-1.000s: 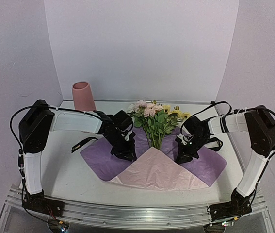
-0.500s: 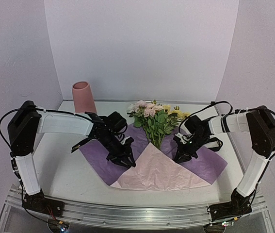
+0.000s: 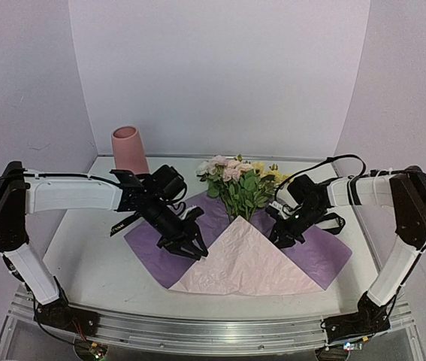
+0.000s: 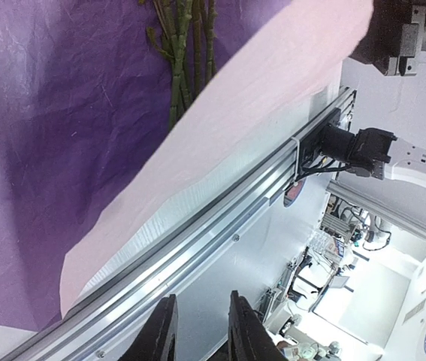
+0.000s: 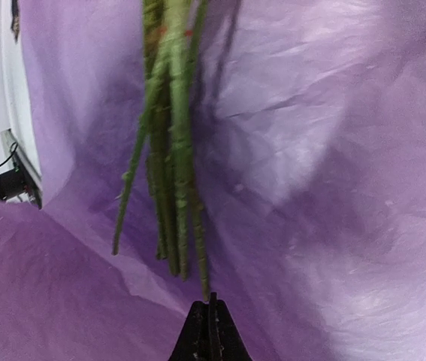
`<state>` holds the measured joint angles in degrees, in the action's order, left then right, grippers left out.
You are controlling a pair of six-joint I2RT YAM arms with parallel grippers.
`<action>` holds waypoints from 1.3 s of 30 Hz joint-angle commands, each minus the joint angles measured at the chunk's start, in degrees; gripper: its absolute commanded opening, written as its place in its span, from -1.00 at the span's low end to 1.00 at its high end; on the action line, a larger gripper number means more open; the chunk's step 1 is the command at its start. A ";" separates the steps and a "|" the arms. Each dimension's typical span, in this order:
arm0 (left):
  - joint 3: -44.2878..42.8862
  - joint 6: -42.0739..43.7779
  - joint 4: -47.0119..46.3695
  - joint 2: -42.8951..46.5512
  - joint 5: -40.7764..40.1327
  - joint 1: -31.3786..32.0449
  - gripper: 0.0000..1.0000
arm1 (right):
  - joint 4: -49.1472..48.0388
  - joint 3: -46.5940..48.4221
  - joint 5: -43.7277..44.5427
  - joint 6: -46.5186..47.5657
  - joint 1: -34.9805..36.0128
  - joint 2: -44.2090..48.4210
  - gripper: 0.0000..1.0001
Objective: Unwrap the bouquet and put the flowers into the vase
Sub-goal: Unfold the wrapping paper at the center of the board.
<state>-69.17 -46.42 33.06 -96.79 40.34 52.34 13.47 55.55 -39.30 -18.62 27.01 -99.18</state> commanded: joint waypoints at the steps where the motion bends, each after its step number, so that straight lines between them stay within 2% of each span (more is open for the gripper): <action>1: -1.16 -0.49 -0.15 4.38 -1.57 0.13 -0.47 | 2.79 -1.11 -7.63 1.63 1.23 5.42 -0.92; 7: -3.31 -0.57 -0.10 7.56 -13.33 -0.20 -0.31 | 3.26 -4.96 -11.19 1.64 5.42 9.50 -0.91; 14: -5.62 -1.03 -0.11 6.75 -21.28 -0.44 -0.29 | 3.71 -9.08 -10.14 -2.26 12.44 14.77 -0.90; 19: -4.20 -1.56 -0.09 4.71 -20.21 -0.36 -0.29 | 3.87 -13.75 -8.47 -4.69 15.14 18.63 -0.88; 26: 0.89 -2.15 -0.16 3.62 -17.84 1.03 -0.29 | 4.02 -18.06 -6.00 -5.25 18.70 18.34 -0.88; 32: 3.97 -2.50 -0.15 3.94 -17.26 1.68 -0.29 | 3.59 -18.64 -2.23 -6.73 22.18 16.66 -0.88; 39: 2.79 -1.44 -0.19 1.22 -16.82 2.49 -0.29 | 3.07 -18.27 3.87 -8.47 24.17 14.79 -0.89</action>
<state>-65.17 -48.28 33.42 -93.59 22.64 54.23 14.50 37.30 -39.70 -25.72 50.41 -83.24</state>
